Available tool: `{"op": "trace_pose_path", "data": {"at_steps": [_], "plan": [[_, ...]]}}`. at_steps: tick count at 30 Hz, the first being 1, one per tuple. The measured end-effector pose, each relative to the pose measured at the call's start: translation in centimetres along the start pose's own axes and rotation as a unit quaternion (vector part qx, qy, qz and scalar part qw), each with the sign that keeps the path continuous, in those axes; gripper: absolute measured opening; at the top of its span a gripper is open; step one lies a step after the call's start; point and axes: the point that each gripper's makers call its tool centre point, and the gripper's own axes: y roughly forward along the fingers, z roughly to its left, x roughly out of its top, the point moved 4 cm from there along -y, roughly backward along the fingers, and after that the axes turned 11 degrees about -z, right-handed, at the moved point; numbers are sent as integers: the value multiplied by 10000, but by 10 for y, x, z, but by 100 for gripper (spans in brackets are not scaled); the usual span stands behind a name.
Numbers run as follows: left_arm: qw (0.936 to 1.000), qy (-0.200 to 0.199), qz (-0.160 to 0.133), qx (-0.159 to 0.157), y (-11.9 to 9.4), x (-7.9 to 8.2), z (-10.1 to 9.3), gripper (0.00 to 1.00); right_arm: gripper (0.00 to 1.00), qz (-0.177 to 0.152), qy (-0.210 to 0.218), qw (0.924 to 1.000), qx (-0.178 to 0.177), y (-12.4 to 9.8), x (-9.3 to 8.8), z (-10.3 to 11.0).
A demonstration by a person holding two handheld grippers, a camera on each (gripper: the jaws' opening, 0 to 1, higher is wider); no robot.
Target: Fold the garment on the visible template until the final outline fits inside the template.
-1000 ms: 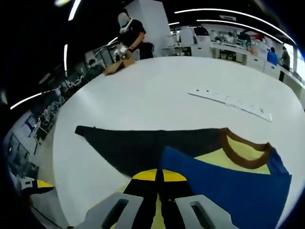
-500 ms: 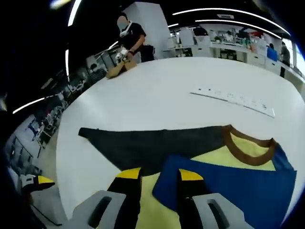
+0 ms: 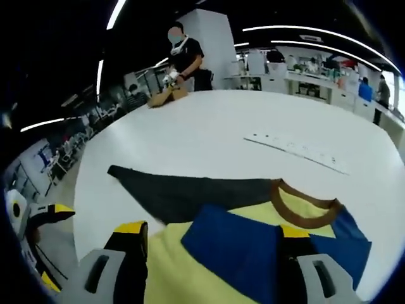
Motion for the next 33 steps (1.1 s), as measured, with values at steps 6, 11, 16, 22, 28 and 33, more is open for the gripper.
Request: {"op": "trace_pose_path", "data": {"at_steps": [6,11,16,22,28,33], "plan": [[10000,-27,-21,-49,6,3,3,99,90,-70,13,9999,-103,-27,-7,-16],[10000,-26,-41,-78,11,6,4,99,86,-217,-67,9992,-331,-51,-11,-36],[10000,6,-29,-56,18,7,8,96,80,-327,-140,9984,-433,-69,-15,-51],[9999,-75,-119,68,29,11,17,92,71,-400,-251,9973,-562,-99,-26,-70],[9997,-108,-186,117,43,17,21,88,66,-397,-289,9957,-789,-126,-44,-87],[9996,-164,-60,220,53,14,27,79,59,-290,-195,9941,-1029,-139,-59,-103]]}}
